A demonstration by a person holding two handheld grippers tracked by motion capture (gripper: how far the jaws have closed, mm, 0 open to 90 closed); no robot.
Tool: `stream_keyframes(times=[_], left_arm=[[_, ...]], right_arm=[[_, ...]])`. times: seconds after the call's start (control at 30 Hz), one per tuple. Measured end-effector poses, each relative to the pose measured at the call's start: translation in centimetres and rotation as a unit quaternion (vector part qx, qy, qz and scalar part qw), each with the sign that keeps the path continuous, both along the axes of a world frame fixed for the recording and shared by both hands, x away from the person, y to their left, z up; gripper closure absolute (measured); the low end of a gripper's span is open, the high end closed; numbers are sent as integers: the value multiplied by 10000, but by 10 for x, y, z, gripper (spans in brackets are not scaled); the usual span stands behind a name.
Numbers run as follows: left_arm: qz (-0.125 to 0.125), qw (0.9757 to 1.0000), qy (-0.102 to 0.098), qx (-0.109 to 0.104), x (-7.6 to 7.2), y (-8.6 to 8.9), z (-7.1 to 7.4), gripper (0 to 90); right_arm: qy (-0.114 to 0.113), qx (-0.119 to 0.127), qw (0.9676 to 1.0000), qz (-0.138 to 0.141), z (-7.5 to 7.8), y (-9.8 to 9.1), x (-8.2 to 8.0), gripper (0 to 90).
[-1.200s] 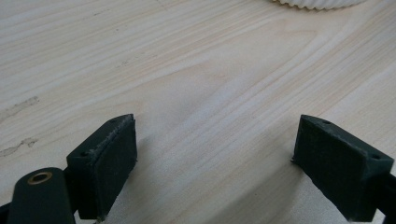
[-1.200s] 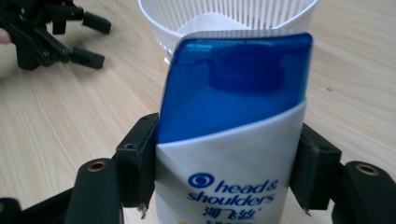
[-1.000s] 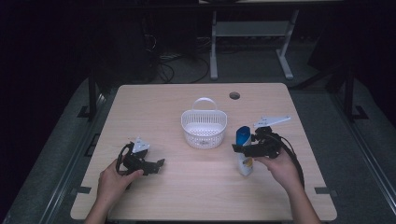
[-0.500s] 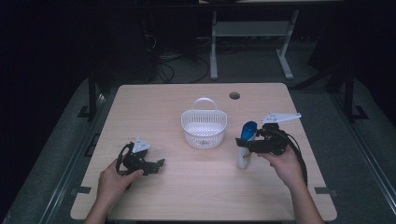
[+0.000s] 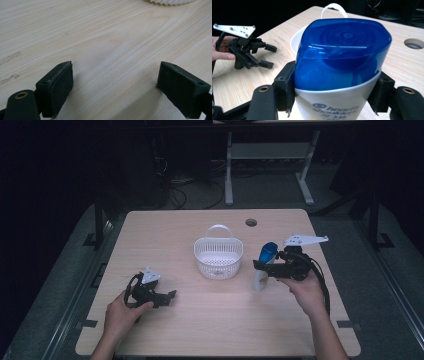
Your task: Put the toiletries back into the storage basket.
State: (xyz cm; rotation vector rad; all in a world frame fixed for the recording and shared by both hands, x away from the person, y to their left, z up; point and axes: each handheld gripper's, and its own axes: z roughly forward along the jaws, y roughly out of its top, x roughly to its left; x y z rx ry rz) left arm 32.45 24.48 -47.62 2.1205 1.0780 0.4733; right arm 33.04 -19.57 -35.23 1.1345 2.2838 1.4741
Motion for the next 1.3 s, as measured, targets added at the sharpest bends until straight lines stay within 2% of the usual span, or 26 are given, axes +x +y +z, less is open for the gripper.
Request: stream_keyframes(times=[0.37,1.3], left_arm=[[-12,10000,4,18,0,0,0,129],[-13,10000,12,24,0,0,0,129]], right_arm=[[-164,119,9998,7,18,4,6,348],[-371,49,9993,64,56,25,34,348]])
